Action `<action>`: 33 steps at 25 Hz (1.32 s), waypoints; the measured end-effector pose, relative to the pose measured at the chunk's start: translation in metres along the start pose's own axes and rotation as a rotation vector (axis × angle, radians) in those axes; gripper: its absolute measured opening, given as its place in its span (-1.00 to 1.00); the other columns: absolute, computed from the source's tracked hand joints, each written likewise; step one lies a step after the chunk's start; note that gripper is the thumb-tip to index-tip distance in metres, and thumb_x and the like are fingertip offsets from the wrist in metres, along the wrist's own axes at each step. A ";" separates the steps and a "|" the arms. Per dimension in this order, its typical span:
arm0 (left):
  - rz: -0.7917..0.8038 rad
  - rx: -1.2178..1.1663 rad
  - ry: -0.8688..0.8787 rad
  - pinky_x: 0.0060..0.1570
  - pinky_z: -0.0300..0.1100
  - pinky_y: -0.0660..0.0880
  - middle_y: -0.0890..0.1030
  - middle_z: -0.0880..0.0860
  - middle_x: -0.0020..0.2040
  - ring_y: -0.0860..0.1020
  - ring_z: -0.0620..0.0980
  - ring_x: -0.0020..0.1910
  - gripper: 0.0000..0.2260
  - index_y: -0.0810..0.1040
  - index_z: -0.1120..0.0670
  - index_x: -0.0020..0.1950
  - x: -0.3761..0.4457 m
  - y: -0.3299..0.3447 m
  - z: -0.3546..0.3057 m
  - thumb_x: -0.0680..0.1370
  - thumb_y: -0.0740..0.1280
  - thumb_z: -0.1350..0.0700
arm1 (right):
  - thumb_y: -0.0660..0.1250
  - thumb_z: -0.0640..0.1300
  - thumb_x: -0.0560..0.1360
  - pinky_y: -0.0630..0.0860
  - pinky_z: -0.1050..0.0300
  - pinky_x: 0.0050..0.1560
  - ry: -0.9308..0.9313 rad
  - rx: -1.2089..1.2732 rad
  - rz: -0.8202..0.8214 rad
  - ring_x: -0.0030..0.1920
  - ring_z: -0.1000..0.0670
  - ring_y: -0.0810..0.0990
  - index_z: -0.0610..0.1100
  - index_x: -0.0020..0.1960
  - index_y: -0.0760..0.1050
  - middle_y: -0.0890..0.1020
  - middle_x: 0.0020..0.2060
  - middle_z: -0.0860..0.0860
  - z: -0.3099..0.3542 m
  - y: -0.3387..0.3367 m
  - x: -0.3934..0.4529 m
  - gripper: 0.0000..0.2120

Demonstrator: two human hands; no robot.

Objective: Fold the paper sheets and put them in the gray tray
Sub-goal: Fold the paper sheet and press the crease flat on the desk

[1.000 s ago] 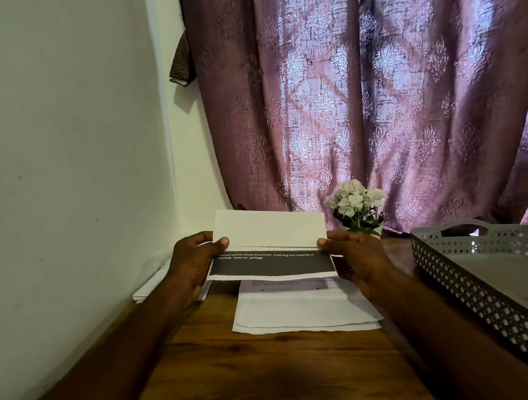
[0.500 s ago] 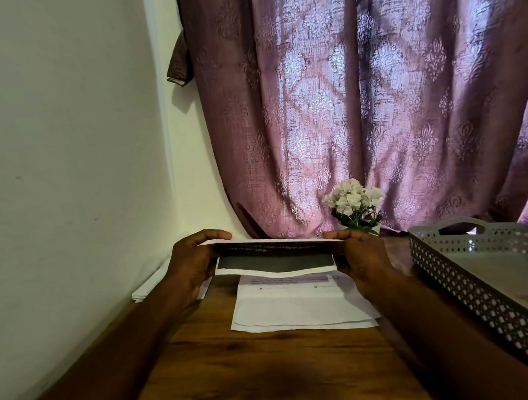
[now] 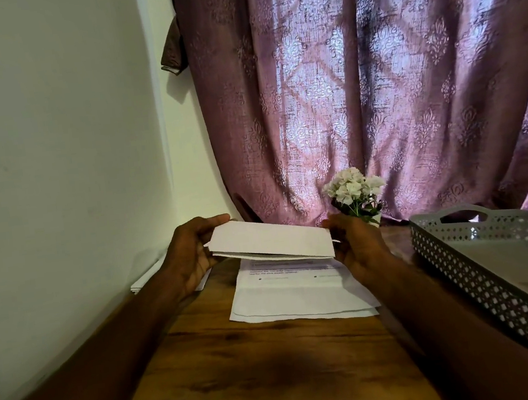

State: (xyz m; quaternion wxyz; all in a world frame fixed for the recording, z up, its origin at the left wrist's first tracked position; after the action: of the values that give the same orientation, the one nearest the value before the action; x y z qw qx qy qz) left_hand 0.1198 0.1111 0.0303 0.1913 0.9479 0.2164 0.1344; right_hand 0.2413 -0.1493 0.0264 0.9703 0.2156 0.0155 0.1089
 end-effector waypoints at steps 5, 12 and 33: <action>0.060 0.154 0.050 0.08 -0.02 0.68 0.71 0.21 0.17 0.67 0.13 0.12 -0.76 0.71 0.13 0.19 0.001 0.003 0.002 0.57 0.40 0.32 | 0.39 -0.51 0.46 0.55 0.20 -0.22 -0.075 -0.172 -0.018 -0.09 -0.06 0.65 -0.17 0.03 0.67 0.71 -0.04 -0.16 -0.003 0.002 -0.002 -0.70; 0.061 0.344 0.145 0.05 -0.05 0.66 0.74 0.15 0.03 0.72 0.14 0.04 -0.74 0.73 0.05 0.12 -0.004 0.008 0.003 0.51 0.47 0.33 | 0.25 -0.48 0.45 0.49 0.05 -0.09 -0.286 -0.335 -0.112 -0.13 -0.08 0.57 -0.13 -0.04 0.67 0.68 -0.11 -0.13 0.000 0.009 -0.015 -0.66; -0.007 1.109 0.591 -0.01 -0.01 0.55 0.73 -0.06 -0.17 0.66 -0.06 -0.10 -0.69 0.73 0.04 -0.15 -0.070 0.028 0.005 0.59 0.39 -0.17 | 0.34 -0.37 0.39 0.43 0.14 -0.09 -0.926 -0.901 -0.238 -0.08 -0.08 0.62 -0.15 -0.06 0.69 0.66 -0.09 -0.08 -0.009 0.021 -0.095 -0.77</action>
State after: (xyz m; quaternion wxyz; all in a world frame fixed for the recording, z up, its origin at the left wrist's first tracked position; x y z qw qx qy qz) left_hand 0.0705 0.0538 0.0261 -0.3965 0.8282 0.3008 0.2577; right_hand 0.1433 -0.1478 0.0250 0.8774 -0.1904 -0.4272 -0.1073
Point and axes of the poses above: each hand's wrist, its own x-axis towards the middle knuckle, its own y-axis out of the palm, z = x × y, the point moved 2 cm from there along x, towards the middle knuckle
